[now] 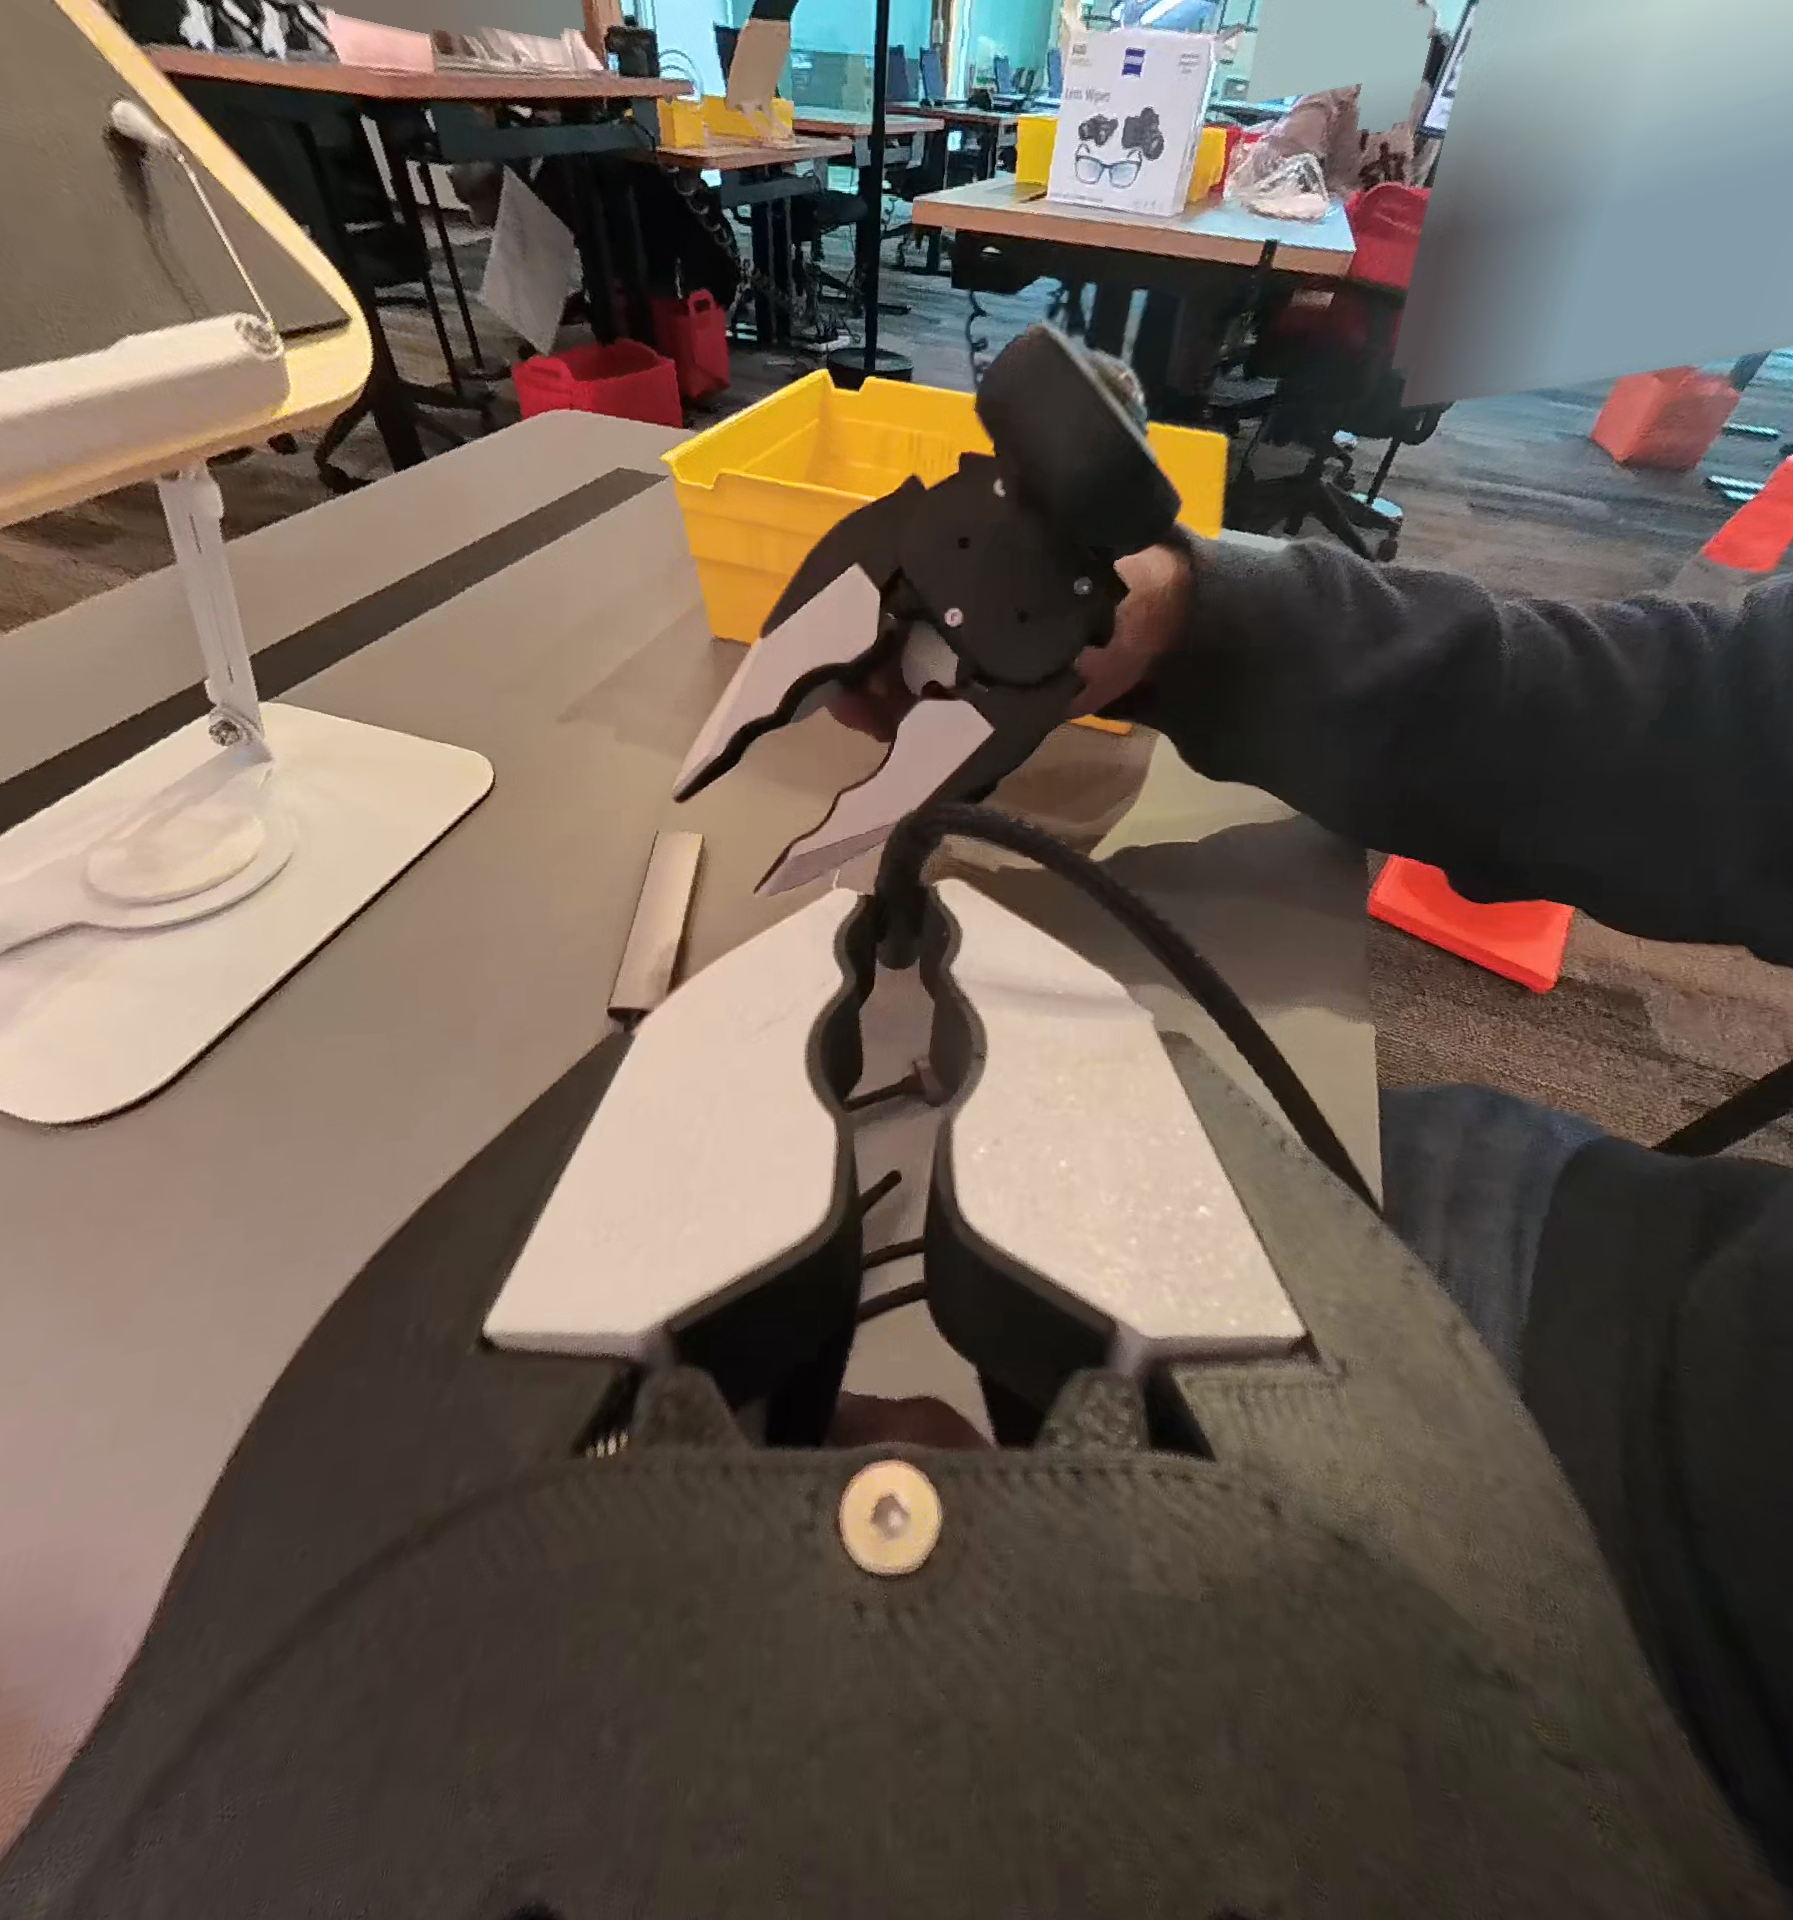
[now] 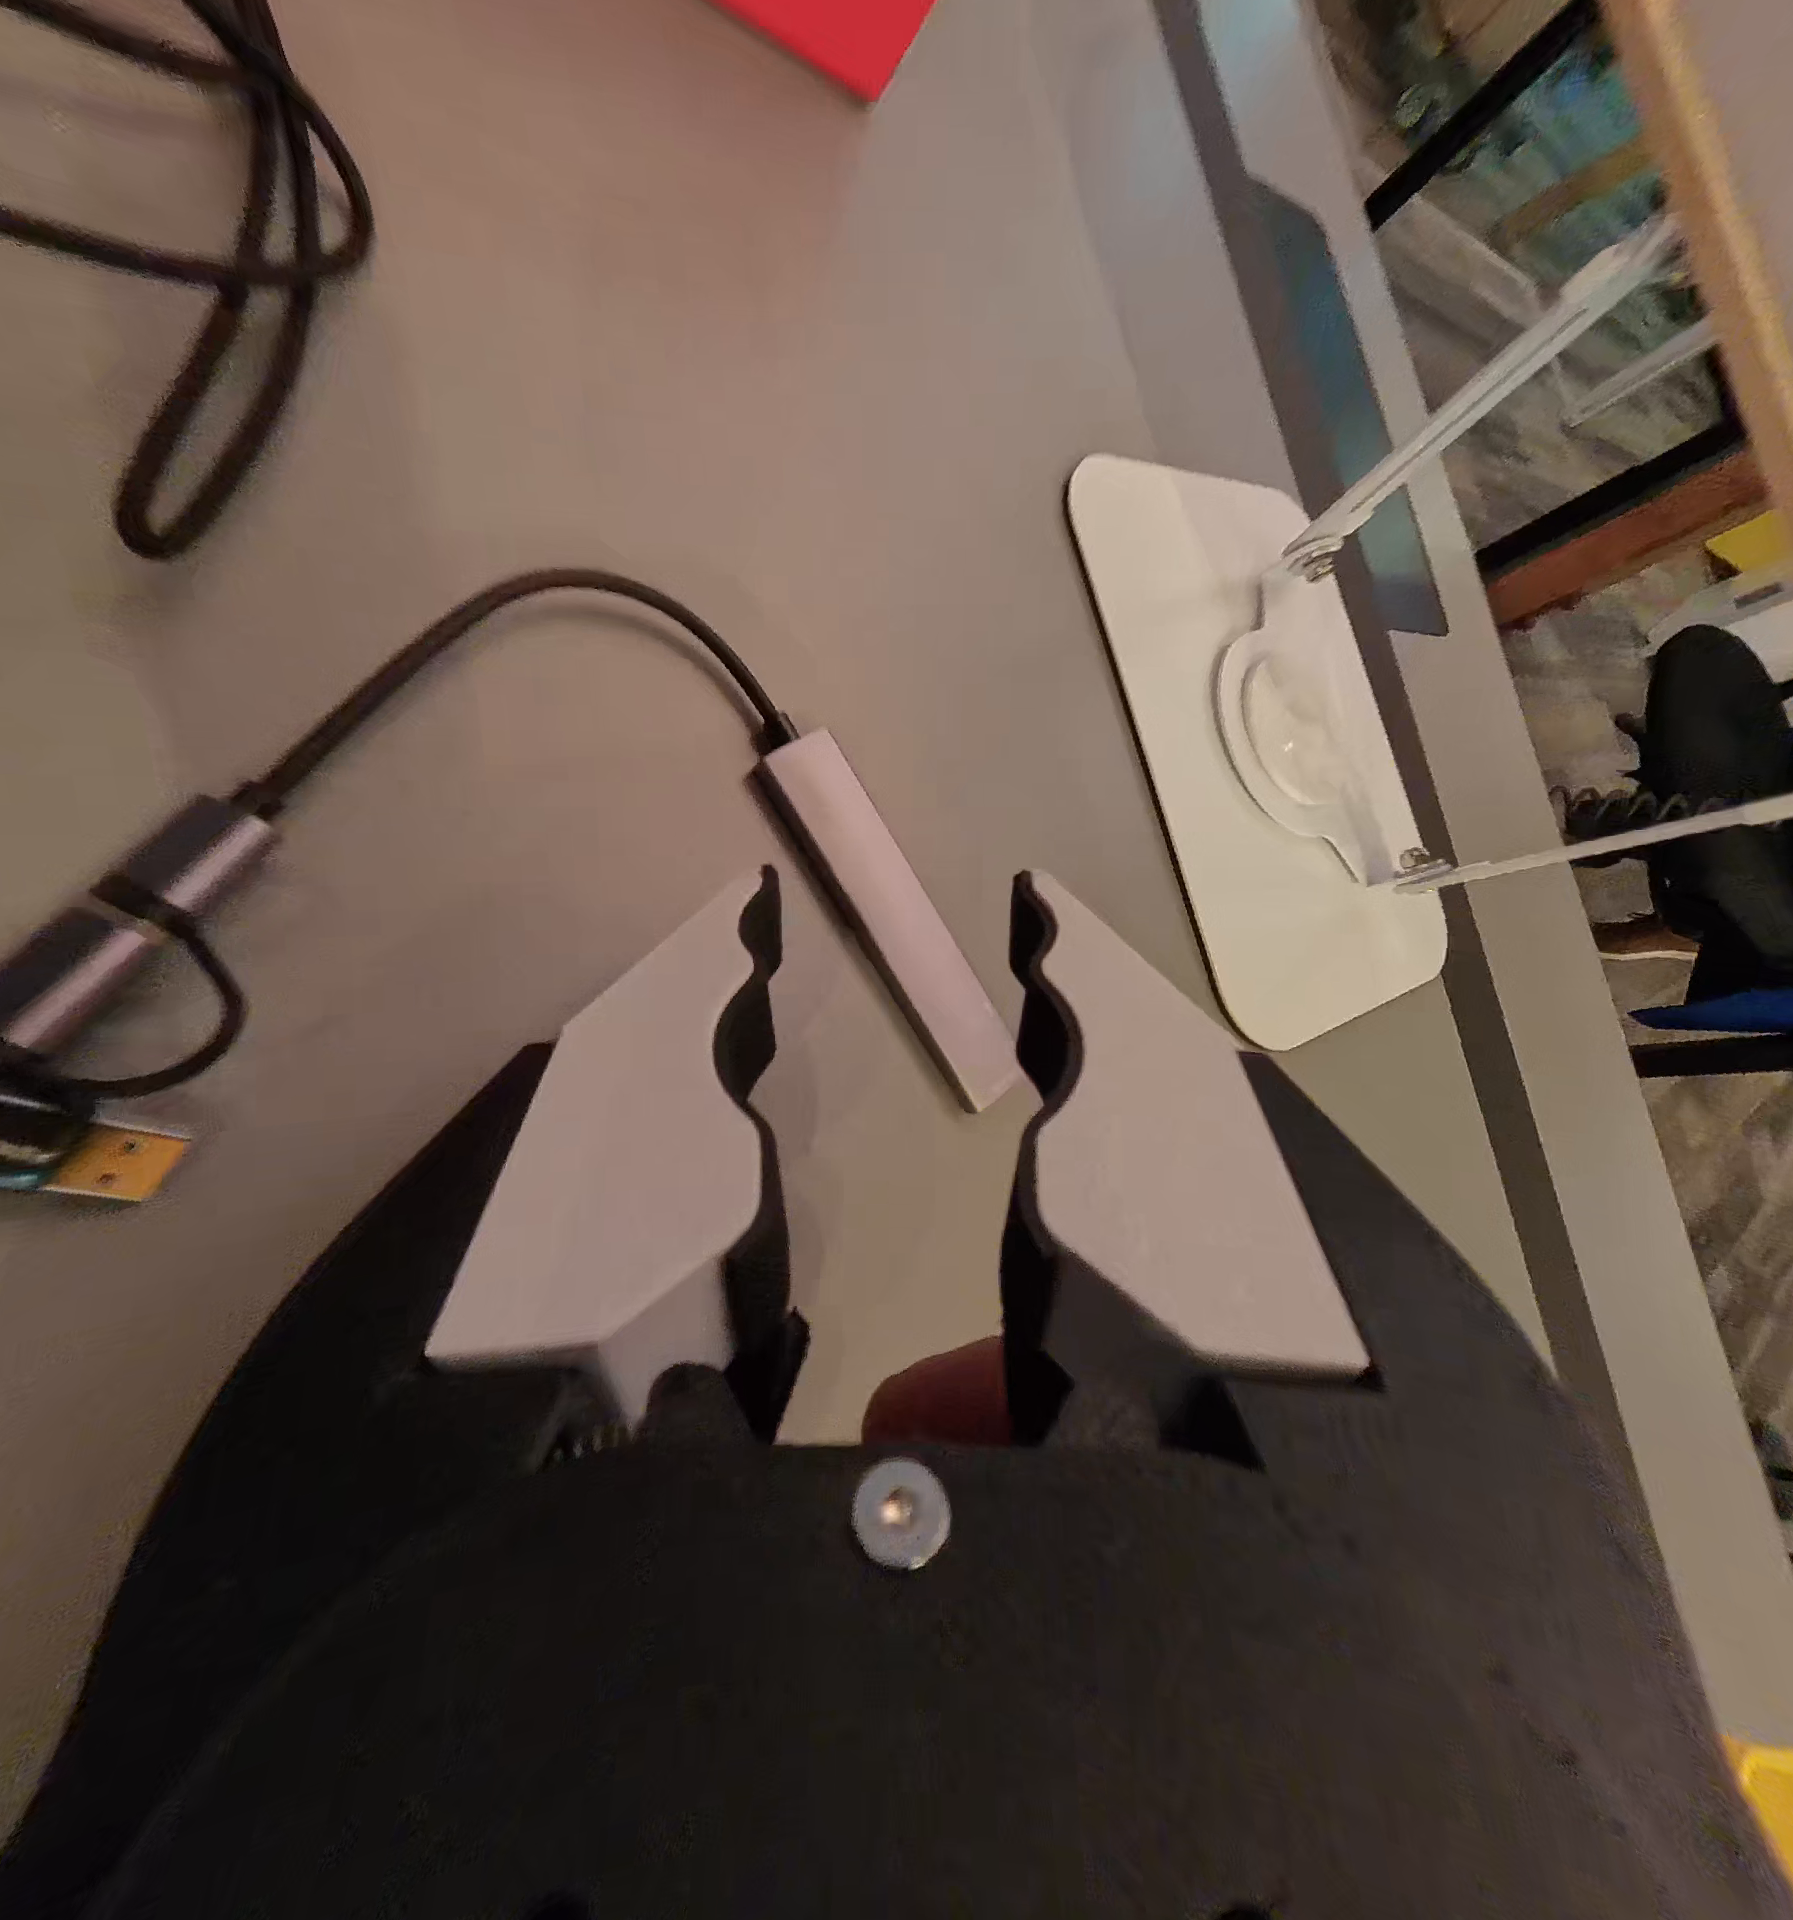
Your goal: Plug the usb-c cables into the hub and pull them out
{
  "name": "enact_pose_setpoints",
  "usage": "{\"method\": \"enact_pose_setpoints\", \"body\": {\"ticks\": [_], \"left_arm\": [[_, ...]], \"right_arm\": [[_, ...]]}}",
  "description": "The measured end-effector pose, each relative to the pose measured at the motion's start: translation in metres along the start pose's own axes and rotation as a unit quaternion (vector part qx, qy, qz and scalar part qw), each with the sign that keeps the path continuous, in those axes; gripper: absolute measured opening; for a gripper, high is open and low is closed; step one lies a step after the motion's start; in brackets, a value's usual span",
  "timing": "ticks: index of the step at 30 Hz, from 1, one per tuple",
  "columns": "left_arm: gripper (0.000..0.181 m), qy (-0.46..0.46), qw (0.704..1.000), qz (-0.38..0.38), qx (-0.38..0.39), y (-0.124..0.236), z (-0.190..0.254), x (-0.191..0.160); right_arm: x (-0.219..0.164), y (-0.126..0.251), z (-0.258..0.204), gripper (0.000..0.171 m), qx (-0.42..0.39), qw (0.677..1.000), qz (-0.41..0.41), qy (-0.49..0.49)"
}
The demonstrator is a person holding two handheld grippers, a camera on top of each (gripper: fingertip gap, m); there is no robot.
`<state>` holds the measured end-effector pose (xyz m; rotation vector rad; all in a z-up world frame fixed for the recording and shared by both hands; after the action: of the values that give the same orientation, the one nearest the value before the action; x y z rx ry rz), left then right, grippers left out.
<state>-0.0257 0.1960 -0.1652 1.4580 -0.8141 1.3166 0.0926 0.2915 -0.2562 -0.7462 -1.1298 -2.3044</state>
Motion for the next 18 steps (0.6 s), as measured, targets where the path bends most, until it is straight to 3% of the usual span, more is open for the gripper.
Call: {"method": "enact_pose_setpoints", "body": {"ticks": [10,13,18], "left_arm": [[0.008,0.032,0.999,0.004,0.0,0.005,-0.001,-0.015],[0.008,0.037,0.999,0.006,-0.003,0.005,-0.002,-0.016],[0.008,0.042,0.999,0.01,-0.003,0.006,-0.004,-0.016]], "right_arm": [[-0.022,-0.04,-0.004,0.043,0.123,0.99,-0.064,0.014],[-0.023,-0.048,-0.002,0.024,0.14,0.988,-0.066,0.016],[-0.024,-0.051,0.0,0.013,0.174,0.983,-0.065,0.011]]}}
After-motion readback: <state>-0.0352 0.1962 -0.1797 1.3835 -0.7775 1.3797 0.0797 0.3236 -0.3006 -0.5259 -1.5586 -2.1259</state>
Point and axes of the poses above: each gripper's, where its closed fingertips meet, y back along the fingers, x out of its top, z = x × y across the jaws, the point moved 2 cm from there along y, back along the fingers, and after that the axes turned 2 degrees about z, right-handed, at the moved point
